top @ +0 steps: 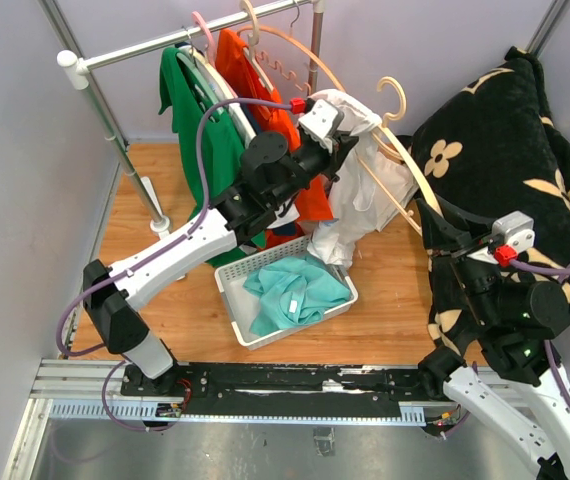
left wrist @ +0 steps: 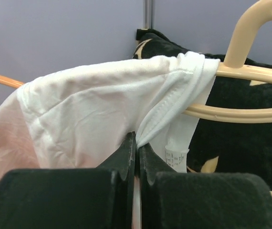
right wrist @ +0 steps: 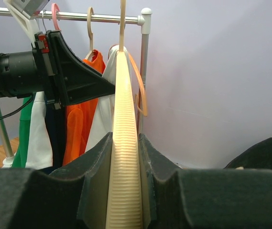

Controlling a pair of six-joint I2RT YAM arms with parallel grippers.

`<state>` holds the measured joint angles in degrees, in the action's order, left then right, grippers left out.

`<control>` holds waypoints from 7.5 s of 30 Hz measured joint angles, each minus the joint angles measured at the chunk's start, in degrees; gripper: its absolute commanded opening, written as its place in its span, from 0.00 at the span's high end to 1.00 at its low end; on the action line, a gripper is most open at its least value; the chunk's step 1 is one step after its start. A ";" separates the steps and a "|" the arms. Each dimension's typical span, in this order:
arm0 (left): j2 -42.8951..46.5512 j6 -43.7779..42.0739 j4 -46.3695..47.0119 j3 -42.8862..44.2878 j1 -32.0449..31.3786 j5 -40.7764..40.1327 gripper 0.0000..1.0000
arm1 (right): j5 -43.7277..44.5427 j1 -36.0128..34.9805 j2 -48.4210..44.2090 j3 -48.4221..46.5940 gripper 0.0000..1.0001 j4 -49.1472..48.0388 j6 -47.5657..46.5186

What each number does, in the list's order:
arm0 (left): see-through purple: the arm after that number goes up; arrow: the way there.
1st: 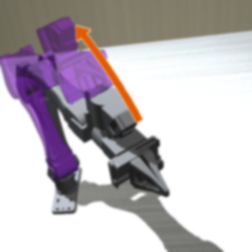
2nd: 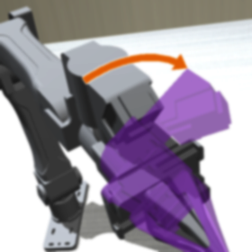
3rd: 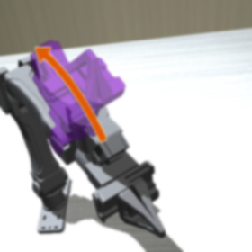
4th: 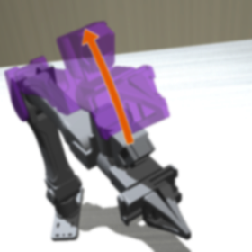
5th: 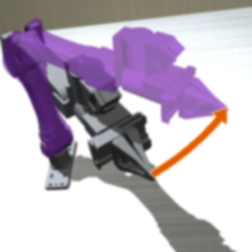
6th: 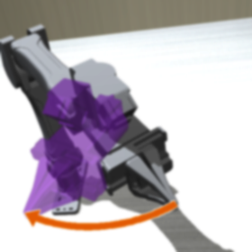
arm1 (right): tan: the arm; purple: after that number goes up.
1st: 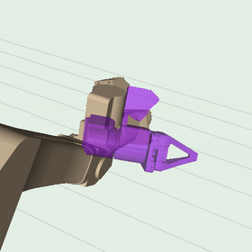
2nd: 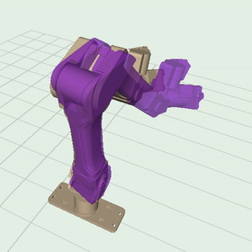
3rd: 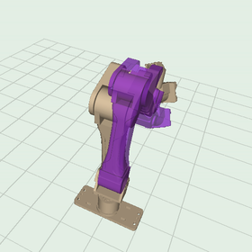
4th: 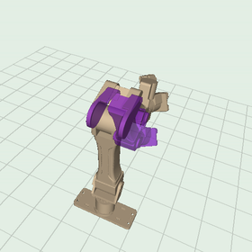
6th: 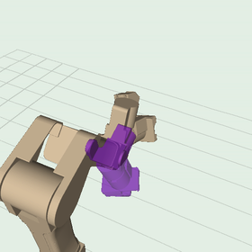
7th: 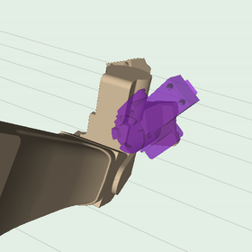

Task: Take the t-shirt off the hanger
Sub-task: Remove the T-shirt from the hanger, then place the T-shirt in the bin, then place the hanger on the clothesline.

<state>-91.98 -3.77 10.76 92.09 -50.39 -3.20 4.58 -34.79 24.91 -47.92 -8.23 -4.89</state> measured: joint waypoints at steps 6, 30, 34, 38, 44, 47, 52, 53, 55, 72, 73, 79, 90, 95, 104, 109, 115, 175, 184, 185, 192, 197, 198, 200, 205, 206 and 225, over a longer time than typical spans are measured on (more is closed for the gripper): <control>1.62 -0.44 -0.39 -0.24 0.00 -0.72 0.84 | 0.70 0.00 -0.92 0.00 0.99 0.09 -0.15; -6.14 -1.27 -5.81 16.50 2.73 -9.68 0.99 | 1.46 0.00 -3.98 -0.90 0.99 2.14 -0.55; -11.26 -2.10 -8.37 24.26 5.09 -11.78 0.99 | 1.46 0.00 -6.34 -2.14 0.99 3.93 -0.81; -15.19 -2.71 -11.21 29.79 6.36 -13.05 0.99 | 1.55 0.00 -8.09 -3.91 0.99 5.46 -1.49; -17.18 -2.91 -13.75 31.78 7.26 -13.60 0.99 | 1.88 0.00 -9.97 -5.38 0.99 7.04 -2.23; -17.25 -2.89 -14.36 31.78 7.52 -13.62 1.00 | 2.67 0.00 -10.54 -5.60 0.99 7.37 -2.67; -15.58 -2.86 -13.79 28.72 7.54 -9.64 1.00 | 5.75 0.00 -10.99 -5.60 0.99 7.50 -2.95; -14.71 -2.82 -13.68 27.21 7.54 -8.07 0.99 | 6.58 0.00 -11.04 -5.60 0.99 7.50 -2.99; -12.55 -2.40 -13.62 24.44 7.54 -4.11 0.99 | 8.68 0.00 -11.06 -5.55 0.99 7.41 -3.06; 6.14 6.69 -5.38 23.43 7.54 16.79 1.00 | 18.16 0.00 -10.62 -4.15 0.99 5.97 -3.91; 6.67 7.15 -4.87 23.91 7.54 17.27 1.00 | 18.16 0.00 -10.49 -4.15 0.99 5.97 -3.91; 7.34 9.31 -3.96 27.23 7.54 18.67 1.00 | 18.14 0.00 -9.86 -4.11 0.99 5.97 -3.91; 11.41 11.61 -3.04 28.74 7.54 18.95 1.00 | 18.14 0.00 -9.27 -4.11 0.99 5.70 -3.89; 14.05 11.76 -2.05 29.05 7.54 18.75 0.99 | 18.10 0.00 -8.48 -4.11 0.99 5.49 -3.89; 18.78 12.15 -1.46 25.57 7.54 17.75 1.00 | 17.97 0.00 -8.33 -4.11 0.99 5.25 -3.87; 23.10 13.55 0.17 15.69 7.54 17.09 1.00 | 17.99 0.00 -8.15 -3.85 0.99 5.09 -3.85; 24.22 15.76 2.80 4.94 7.54 16.06 1.00 | 17.99 0.00 -8.07 -3.28 0.99 5.05 -3.85; 29.46 24.44 -2.51 -57.86 -6.99 -12.96 1.00 | 17.64 0.00 -1.40 1.70 0.99 -1.53 -3.93; 14.67 25.11 -0.31 -57.72 -12.85 -28.15 0.99 | 16.87 0.00 -0.74 1.70 0.99 -2.38 -3.93; 13.20 25.31 0.20 -57.66 -13.09 -28.87 0.99 | 16.65 0.00 -0.57 1.70 0.99 -2.38 -3.93; 8.15 26.71 4.50 -57.53 -13.44 -32.04 1.00 | 14.25 0.00 -0.09 1.70 0.99 -2.47 -3.93; 5.03 26.99 6.10 -56.63 -13.51 -33.75 1.00 | 12.04 0.00 -0.09 1.70 0.99 -2.56 -3.91; 4.68 27.04 6.19 -56.46 -13.51 -34.05 1.00 | 11.78 0.00 -0.09 1.70 0.99 -2.60 -3.91; 4.48 27.19 6.03 -56.17 -13.51 -34.56 0.99 | 10.95 0.00 -0.09 1.70 0.99 -2.64 -3.91; 5.95 27.02 4.04 -55.87 -13.51 -34.99 0.87 | 9.40 0.00 0.11 1.70 0.99 -2.67 -3.91; 6.56 26.82 3.15 -55.69 -13.51 -35.08 0.80 | 8.98 0.00 0.22 1.70 0.99 -2.67 -3.91; 27.80 22.60 -12.79 -51.93 -13.51 -33.44 0.18 | 4.33 0.00 10.82 -1.36 0.99 -6.32 -4.04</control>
<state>-64.18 18.83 -2.02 40.16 -63.90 -36.64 8.91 -34.79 35.73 -49.28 -14.55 -8.93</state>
